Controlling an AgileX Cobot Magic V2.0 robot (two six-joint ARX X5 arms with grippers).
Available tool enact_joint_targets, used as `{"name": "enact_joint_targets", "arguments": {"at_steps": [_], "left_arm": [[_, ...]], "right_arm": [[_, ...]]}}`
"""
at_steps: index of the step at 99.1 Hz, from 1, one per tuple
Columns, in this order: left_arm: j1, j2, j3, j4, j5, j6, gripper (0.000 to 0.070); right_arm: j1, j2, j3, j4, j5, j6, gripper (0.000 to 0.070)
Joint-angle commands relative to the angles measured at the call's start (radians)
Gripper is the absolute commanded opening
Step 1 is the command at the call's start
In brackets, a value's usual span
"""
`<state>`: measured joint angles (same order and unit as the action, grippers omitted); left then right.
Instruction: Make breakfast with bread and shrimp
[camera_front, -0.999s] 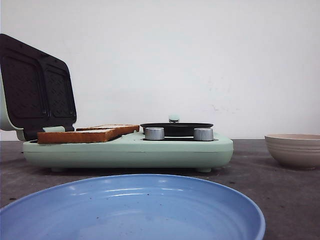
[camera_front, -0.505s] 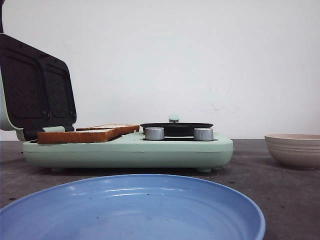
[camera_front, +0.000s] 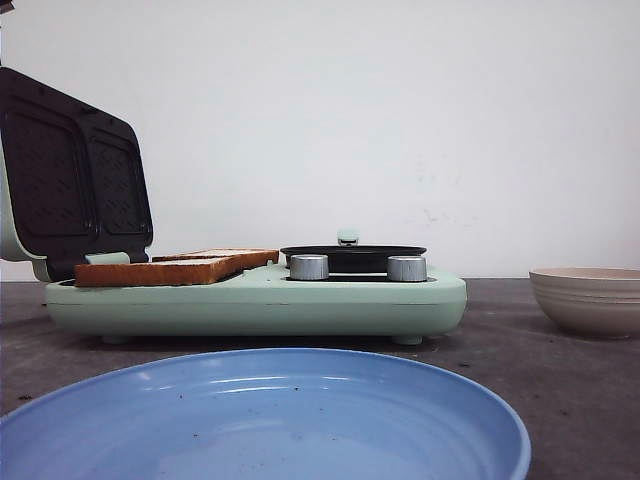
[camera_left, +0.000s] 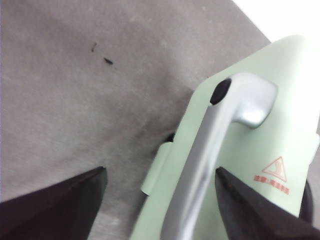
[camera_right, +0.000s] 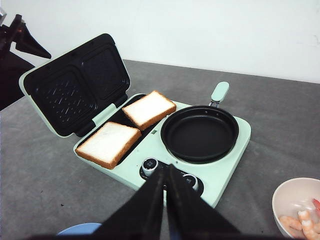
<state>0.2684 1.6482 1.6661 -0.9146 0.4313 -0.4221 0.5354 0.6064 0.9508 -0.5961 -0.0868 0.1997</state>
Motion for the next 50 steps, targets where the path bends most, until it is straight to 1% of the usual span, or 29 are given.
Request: {"name": "enact_joint_targets", "arguments": {"at_steps": [1,13,17,39,43,50], "left_arm": [[0.002,0.027,0.027,0.008,0.038,-0.01,0.0399],[0.002,0.058,0.027,-0.006,0.117,-0.016,0.0399],[0.002,0.069,0.027,-0.014,0.131,-0.016,0.0399],[0.002,0.086,0.027,-0.02,0.135,-0.014,0.0384],[0.002,0.086,0.027,-0.015,0.135,-0.014,0.0367],[0.002,0.086,0.027,-0.013,0.135,-0.014,0.0286]], "right_arm": [[0.004,0.004,0.01,0.004,-0.003,0.011,0.0],[0.004,0.006,0.01,0.008,-0.002,0.011,0.0],[0.004,0.006,0.01,0.01,0.001,0.011,0.0],[0.004,0.006,0.01,0.015,0.001,0.027,0.0],[0.004,0.006,0.01,0.016,0.003,0.029,0.0],[0.004,0.006,0.01,0.016,0.008,0.029,0.0]]}}
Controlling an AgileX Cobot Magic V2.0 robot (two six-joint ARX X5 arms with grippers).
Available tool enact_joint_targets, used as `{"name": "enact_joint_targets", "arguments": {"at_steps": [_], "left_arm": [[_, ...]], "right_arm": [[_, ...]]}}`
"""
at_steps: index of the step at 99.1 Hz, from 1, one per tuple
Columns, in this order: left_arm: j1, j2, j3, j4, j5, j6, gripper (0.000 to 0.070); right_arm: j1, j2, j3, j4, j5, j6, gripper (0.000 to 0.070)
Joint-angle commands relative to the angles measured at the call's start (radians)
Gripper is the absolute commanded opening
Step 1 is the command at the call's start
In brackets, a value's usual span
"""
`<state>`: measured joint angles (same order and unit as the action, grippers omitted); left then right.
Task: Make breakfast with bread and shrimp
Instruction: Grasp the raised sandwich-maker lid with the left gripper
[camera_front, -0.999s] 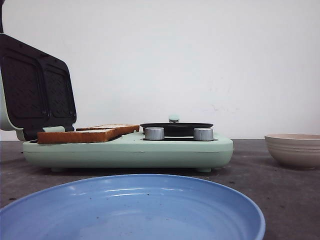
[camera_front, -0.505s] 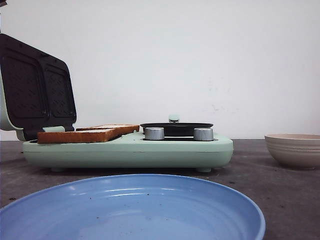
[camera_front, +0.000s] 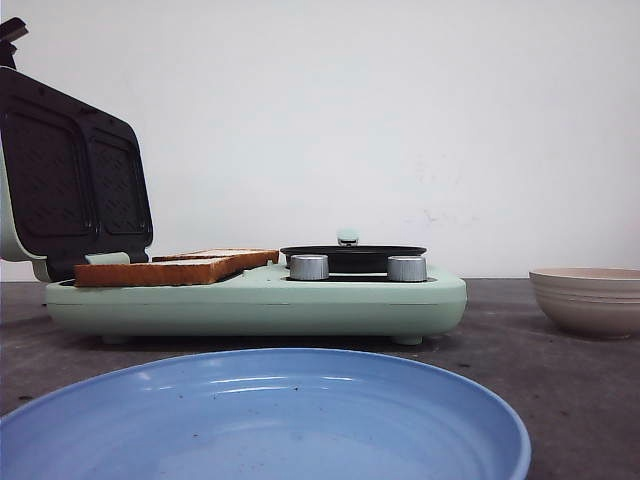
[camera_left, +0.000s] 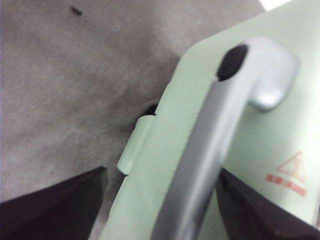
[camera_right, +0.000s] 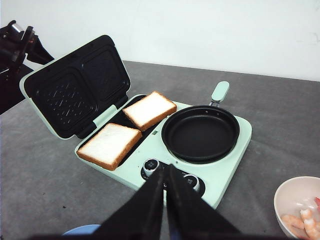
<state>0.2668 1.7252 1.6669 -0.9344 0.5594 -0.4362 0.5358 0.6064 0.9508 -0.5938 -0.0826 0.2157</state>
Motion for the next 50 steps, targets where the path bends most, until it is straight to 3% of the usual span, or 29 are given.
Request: {"name": "enact_joint_targets", "arguments": {"at_steps": [1,14,26,39,50], "left_arm": [[0.003,0.009,0.026,0.007,0.006,0.0,0.0266],[0.002,0.009,0.026,0.007,0.011,0.0,0.0136],[-0.002,0.009,0.026,0.007,0.018,0.0,0.0125],[-0.005,0.009,0.026,0.007,0.024,0.001,0.0009],[-0.009,0.009,0.026,0.01,0.043,0.001,0.001]], "right_arm": [[0.003,0.006,0.01,0.013,0.004,0.013,0.0],[0.003,0.006,0.01,0.016,0.005,0.013,0.0],[0.003,0.006,0.01,0.017,0.01,0.013,0.0],[0.003,0.006,0.01,0.017,0.011,0.013,0.0],[0.003,0.006,0.01,0.017,0.011,0.013,0.0]]}}
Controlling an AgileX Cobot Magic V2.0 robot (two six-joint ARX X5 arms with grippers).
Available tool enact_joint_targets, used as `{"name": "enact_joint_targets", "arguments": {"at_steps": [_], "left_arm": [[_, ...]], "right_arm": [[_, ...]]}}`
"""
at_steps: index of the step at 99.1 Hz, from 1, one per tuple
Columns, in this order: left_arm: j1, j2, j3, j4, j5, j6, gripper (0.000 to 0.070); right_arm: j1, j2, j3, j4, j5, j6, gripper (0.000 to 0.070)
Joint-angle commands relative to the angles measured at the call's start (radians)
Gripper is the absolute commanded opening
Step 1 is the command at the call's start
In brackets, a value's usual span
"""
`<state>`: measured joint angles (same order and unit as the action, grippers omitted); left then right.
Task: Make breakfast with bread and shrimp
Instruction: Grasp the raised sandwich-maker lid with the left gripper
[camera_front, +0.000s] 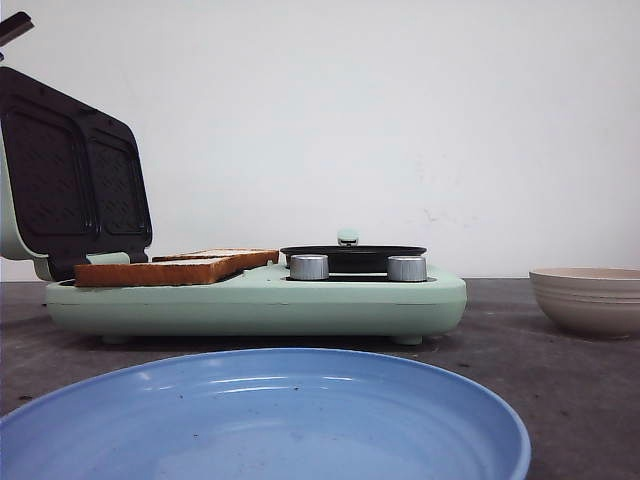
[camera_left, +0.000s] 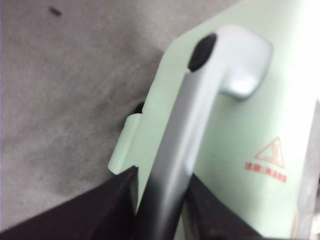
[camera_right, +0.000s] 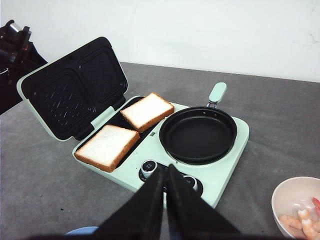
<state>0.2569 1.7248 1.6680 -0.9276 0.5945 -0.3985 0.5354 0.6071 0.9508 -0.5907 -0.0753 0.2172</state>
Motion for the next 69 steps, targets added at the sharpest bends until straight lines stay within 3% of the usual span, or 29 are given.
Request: {"name": "enact_joint_targets", "arguments": {"at_steps": [1,38,69], "left_arm": [[0.0,0.01,0.025,0.003,0.01,-0.037,0.001],[-0.061,0.01,0.025,0.034,0.083,-0.042,0.001],[-0.154,0.01,0.025,0.047,0.086,-0.04,0.001]], "right_arm": [[0.004,0.005,0.01,0.014,0.004,0.011,0.0],[0.004,0.006,0.01,0.014,0.004,0.011,0.0],[0.004,0.006,0.01,0.014,0.004,0.012,0.0]]}}
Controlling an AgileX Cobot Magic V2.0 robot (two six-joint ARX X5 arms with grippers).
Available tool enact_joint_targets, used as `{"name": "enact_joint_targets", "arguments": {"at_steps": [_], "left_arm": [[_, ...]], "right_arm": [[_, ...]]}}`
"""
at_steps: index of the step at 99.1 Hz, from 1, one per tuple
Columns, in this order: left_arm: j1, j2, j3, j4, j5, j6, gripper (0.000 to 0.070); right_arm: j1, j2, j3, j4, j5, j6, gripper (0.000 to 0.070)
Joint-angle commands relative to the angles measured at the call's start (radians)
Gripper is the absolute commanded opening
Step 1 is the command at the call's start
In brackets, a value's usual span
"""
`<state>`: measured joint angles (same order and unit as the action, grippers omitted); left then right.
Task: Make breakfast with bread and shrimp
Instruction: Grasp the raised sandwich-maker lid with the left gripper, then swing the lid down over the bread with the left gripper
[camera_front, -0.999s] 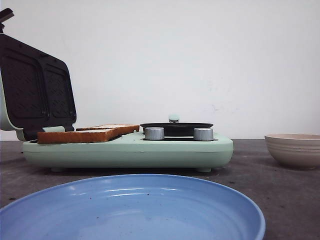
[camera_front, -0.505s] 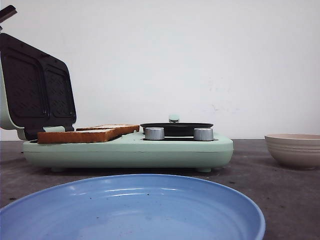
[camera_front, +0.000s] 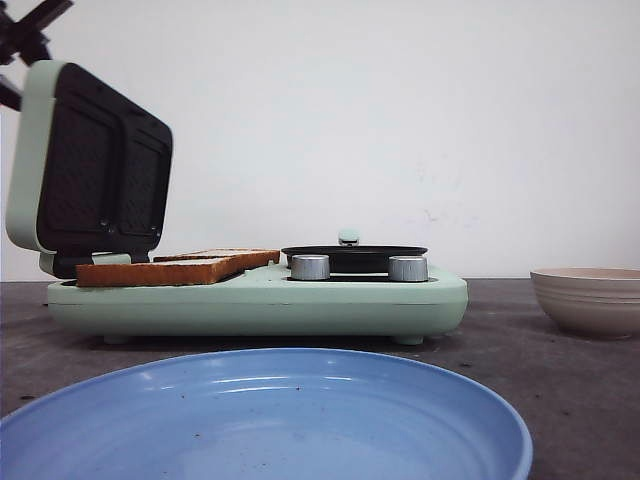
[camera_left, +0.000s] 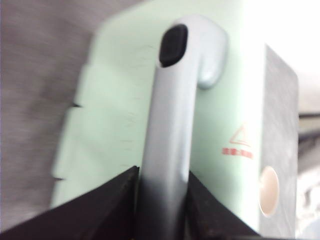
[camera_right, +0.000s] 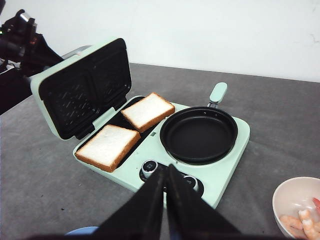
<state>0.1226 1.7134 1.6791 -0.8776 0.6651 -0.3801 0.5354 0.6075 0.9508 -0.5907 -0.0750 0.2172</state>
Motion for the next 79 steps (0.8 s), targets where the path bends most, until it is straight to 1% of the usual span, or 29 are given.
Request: {"name": "enact_joint_targets", "arguments": {"at_steps": [1,20,30,39,49,69,79], "left_arm": [[-0.023,0.021,0.014,-0.002,0.015,-0.059,0.001],[-0.1,0.021,0.014,0.035,0.014,-0.058,0.001],[-0.142,0.021,0.014,0.057,-0.007,-0.056,0.001],[-0.183,0.021,0.014,0.069,-0.05,-0.047,0.001],[-0.23,0.021,0.014,0.085,-0.106,-0.01,0.001],[-0.318,0.023,0.014,0.134,-0.251,0.016,0.001],[-0.348,0.025,0.014,0.158,-0.292,0.029,0.001]], "right_arm": [[0.004,0.006,0.01,0.014,0.003,0.012,0.0],[0.004,0.006,0.01,0.014,0.003,0.012,0.0],[0.004,0.006,0.01,0.016,0.003,0.012,0.0],[0.004,0.006,0.01,0.021,0.003,0.012,0.0],[0.004,0.005,0.01,0.021,0.003,0.012,0.0],[0.004,0.005,0.01,0.021,-0.004,0.013,0.0],[0.004,0.005,0.01,0.021,-0.004,0.019,0.0]]}}
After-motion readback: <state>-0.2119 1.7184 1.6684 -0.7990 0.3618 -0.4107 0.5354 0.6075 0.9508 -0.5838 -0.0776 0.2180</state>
